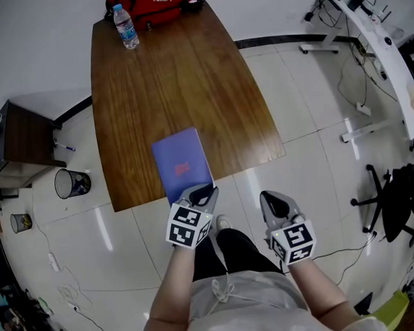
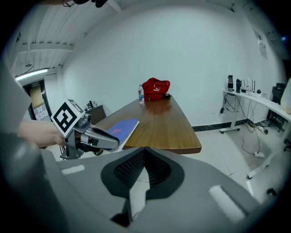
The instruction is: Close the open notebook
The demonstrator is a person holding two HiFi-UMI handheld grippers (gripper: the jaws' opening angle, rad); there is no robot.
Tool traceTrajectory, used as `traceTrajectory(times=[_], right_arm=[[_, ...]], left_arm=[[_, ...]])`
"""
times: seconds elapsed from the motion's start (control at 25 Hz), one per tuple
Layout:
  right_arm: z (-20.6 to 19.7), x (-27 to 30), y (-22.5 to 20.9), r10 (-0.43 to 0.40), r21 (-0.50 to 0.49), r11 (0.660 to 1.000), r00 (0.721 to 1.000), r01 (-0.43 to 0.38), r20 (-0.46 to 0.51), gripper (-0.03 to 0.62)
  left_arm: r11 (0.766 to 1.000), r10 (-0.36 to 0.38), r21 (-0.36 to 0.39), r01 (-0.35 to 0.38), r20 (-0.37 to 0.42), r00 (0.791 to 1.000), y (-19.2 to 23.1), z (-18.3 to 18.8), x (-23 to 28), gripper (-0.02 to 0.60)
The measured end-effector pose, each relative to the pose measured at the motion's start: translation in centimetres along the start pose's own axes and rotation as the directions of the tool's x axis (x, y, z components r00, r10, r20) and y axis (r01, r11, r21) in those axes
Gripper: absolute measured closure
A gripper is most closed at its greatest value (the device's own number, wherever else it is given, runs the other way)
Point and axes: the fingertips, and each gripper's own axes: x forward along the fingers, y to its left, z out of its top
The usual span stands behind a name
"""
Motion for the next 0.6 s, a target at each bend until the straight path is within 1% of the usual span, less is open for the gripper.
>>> traceTrajectory(times=[0.08, 0.16, 0.2, 0.28, 0.36, 0.48, 0.52, 0.6], right_arm=[[0.0, -0.1, -0.1, -0.002, 0.002, 1.0, 1.0, 0.002, 0.002, 0.587], [0.3, -0.2, -0.2, -0.003, 0.002, 1.0, 1.0, 0.003, 0.008, 0.588], [0.5, -0.2, -0.3, -0.002, 0.0, 1.0, 1.0, 0.002, 0.013, 0.588], [1.2, -0.3, -0.2, 0.005, -0.007, 1.0, 1.0, -0.004, 0.027, 0.588], [2.1, -0.4, 0.2, 0.018, -0.022, 1.0, 0.999, -0.017, 0.043, 0.586], [3.9, -0.6, 1.3, 0.05, -0.052, 0.998, 0.996, -0.047, 0.067, 0.587], [4.6, -0.6, 1.8, 0.063, -0.062, 0.996, 0.995, -0.058, 0.076, 0.588], [6.1, -0.6, 2.9, 0.087, -0.083, 0.993, 0.992, -0.079, 0.094, 0.588]], left_arm=[[1.0, -0.001, -0.016, 0.001, 0.007, 1.0, -0.1, -0.1, 0.2, 0.494], [0.999, -0.006, -0.043, 0.008, 0.035, 0.999, -0.4, 0.5, 0.1, 0.433], [0.998, -0.009, -0.059, 0.012, 0.056, 0.998, -0.6, 0.9, -0.1, 0.415], [0.996, -0.011, -0.092, 0.021, 0.104, 0.995, -0.8, 1.9, -1.1, 0.397], [0.993, 0.001, -0.119, 0.018, 0.155, 0.988, -1.0, 3.1, -2.7, 0.396], [0.99, 0.059, -0.135, -0.028, 0.232, 0.971, -0.8, 4.9, -6.5, 0.396], [0.989, 0.084, -0.139, -0.049, 0.26, 0.962, -0.6, 5.6, -8.0, 0.396], [0.985, 0.134, -0.148, -0.09, 0.321, 0.938, -0.2, 6.9, -11.4, 0.396]])
